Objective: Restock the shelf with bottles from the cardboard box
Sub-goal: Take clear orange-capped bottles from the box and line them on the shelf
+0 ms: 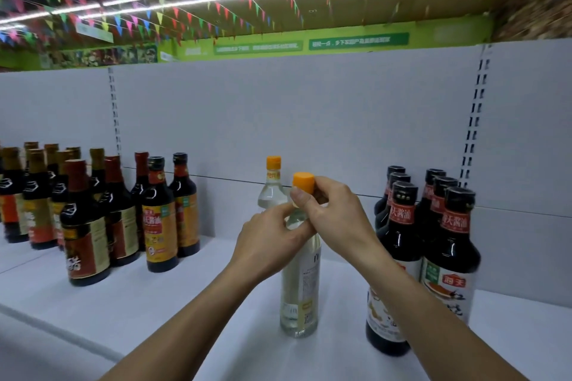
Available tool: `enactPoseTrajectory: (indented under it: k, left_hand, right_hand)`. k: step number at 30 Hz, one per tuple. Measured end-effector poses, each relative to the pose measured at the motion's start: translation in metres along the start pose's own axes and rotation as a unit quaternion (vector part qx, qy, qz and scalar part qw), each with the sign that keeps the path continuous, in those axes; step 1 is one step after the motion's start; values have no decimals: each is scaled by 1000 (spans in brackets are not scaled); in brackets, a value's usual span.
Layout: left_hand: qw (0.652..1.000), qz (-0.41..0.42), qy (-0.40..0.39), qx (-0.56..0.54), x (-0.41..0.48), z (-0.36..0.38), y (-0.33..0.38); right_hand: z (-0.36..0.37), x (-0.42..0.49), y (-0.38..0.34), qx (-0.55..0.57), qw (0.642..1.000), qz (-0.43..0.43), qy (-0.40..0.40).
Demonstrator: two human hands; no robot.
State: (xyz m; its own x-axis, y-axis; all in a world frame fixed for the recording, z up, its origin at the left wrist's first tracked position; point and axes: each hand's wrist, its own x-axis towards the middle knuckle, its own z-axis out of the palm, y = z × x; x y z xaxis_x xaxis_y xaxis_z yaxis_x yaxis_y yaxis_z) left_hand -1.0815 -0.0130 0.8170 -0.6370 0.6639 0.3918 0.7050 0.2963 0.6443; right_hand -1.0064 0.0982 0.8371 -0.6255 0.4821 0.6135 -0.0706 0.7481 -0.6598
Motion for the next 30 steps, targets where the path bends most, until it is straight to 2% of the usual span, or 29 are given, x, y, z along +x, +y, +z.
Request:
enactPoseTrajectory:
  k: [10, 16, 22, 28, 30]
  left_hand:
    - [998, 24, 29, 46, 42, 20, -26]
    - [998, 31, 9, 53, 68, 25, -27]
    - [997, 42, -12, 62, 79, 31, -24]
    - [998, 47, -39, 34, 76, 32, -36]
    - [998, 63, -21, 4, 71, 30, -51]
  right_hand:
    - [27, -6, 20, 16, 998, 57, 29]
    - [43, -38, 41, -18, 991, 121, 49]
    - [66, -44, 61, -60, 979, 192, 25]
    - [81, -30, 69, -72, 969, 236, 30]
    - [80, -27, 70, -78, 965, 251, 29]
